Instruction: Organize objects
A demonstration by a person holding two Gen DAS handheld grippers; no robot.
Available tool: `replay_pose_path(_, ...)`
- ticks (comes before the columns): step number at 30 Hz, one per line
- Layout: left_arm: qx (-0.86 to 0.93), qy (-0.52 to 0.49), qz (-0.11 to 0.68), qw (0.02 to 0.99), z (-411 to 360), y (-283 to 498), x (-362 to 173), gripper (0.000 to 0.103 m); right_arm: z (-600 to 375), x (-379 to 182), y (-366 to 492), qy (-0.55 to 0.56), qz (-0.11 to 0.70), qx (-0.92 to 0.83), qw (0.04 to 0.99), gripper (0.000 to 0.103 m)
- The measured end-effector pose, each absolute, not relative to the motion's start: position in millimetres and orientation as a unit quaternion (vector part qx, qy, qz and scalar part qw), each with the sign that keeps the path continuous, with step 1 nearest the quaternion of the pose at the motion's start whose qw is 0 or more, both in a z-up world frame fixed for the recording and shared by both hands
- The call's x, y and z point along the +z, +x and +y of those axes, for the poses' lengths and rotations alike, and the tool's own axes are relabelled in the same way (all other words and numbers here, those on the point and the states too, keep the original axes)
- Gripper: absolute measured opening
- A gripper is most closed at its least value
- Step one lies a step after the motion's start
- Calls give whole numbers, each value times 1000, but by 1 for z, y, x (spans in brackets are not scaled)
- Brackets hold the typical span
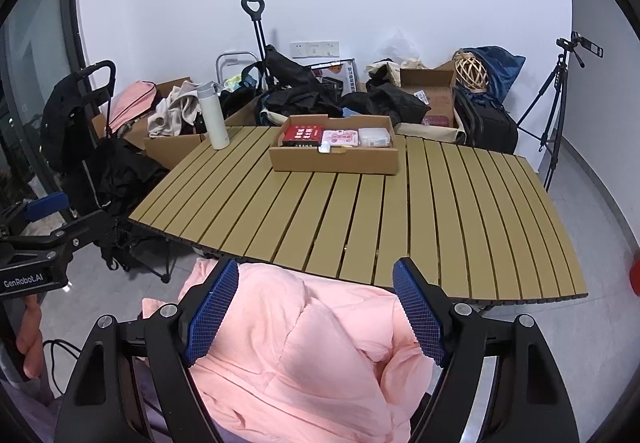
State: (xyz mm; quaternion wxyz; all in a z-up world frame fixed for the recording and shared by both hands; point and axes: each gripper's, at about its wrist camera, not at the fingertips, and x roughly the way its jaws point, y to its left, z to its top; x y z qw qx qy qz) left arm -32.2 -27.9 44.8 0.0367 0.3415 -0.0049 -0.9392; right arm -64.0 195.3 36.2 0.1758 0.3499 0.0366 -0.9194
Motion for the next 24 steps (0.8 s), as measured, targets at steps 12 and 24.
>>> replay_pose_path(12, -940, 341, -3, 26, -28, -32, 45, 103, 194, 34, -65, 355, 38, -917, 180, 83)
replay_pose_path(24, -940, 340, -9, 33, -29, -32, 46, 103, 195, 33, -64, 355, 38, -917, 176, 83)
